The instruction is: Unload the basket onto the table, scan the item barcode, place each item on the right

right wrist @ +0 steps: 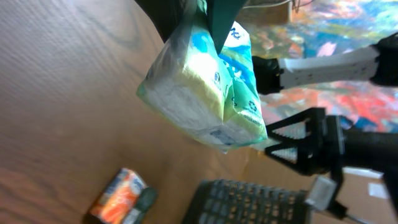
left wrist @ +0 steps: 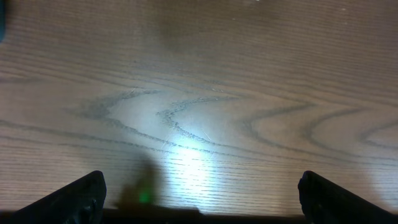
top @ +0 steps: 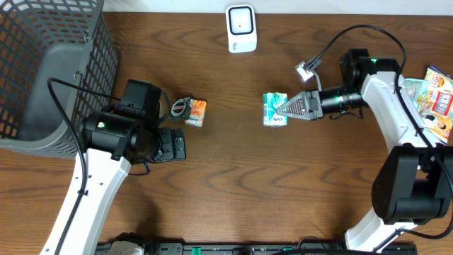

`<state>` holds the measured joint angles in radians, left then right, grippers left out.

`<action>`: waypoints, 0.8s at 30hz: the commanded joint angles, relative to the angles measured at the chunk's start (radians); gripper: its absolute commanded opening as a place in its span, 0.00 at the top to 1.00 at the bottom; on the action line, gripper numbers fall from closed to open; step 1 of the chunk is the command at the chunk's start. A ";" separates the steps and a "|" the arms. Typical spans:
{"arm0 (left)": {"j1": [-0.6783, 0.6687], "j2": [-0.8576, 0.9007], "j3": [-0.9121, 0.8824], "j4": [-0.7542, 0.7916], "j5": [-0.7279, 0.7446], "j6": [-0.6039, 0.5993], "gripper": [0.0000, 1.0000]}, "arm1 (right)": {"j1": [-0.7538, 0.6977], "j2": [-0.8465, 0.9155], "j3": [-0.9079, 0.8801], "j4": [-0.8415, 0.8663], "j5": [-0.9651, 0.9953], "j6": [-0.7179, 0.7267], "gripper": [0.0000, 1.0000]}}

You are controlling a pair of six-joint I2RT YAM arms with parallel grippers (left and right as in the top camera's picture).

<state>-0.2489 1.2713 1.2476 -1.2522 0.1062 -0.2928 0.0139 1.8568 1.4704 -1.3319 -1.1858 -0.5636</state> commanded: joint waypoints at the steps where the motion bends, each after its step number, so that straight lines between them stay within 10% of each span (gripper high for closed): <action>1: 0.004 0.002 -0.003 -0.003 0.009 -0.008 0.03 | -0.007 -0.004 0.006 -0.050 -0.105 -0.175 0.99; 11: 0.004 0.002 -0.003 -0.003 0.009 -0.008 0.02 | -0.006 -0.004 0.005 -0.037 0.084 -0.214 0.99; 19: 0.004 0.002 -0.003 -0.002 0.009 -0.008 0.02 | 0.041 0.001 -0.053 0.251 0.597 0.368 0.99; 24: 0.004 0.002 -0.003 -0.003 0.009 -0.008 0.02 | 0.097 0.002 -0.075 0.320 0.755 0.474 0.99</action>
<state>-0.2485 1.2713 1.2476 -1.2522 0.1062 -0.2928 0.0753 1.8576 1.4059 -1.0271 -0.6075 -0.2546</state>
